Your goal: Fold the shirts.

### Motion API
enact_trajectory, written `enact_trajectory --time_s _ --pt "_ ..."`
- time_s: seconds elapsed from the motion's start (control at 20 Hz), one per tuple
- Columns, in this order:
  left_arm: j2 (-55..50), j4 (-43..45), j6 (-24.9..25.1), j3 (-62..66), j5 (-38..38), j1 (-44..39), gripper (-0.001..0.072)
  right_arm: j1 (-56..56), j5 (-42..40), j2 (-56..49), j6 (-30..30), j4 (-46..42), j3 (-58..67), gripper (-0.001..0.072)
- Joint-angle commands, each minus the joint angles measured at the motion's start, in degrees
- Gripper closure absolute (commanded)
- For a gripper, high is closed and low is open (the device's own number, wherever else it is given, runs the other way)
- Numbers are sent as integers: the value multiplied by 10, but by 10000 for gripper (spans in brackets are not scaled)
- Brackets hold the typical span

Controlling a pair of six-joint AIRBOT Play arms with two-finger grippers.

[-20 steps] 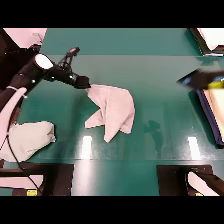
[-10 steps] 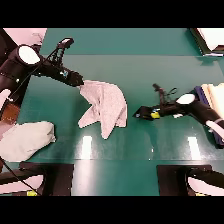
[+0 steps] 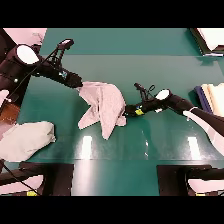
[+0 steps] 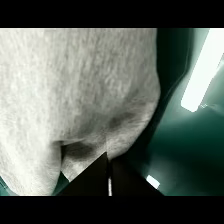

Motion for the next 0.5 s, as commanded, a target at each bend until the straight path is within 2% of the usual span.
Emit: enact_trajectory --time_s 0.0,0.2,0.45 --pt "34 42 -11 20 -11 0 685 -39 6 47 18 -50 10 702" --pt "117 81 -10 115 -11 0 684 -151 43 198 84 -205 59 702" --pt "192 9 -10 224 -33 0 685 -228 73 313 85 -234 224 702"
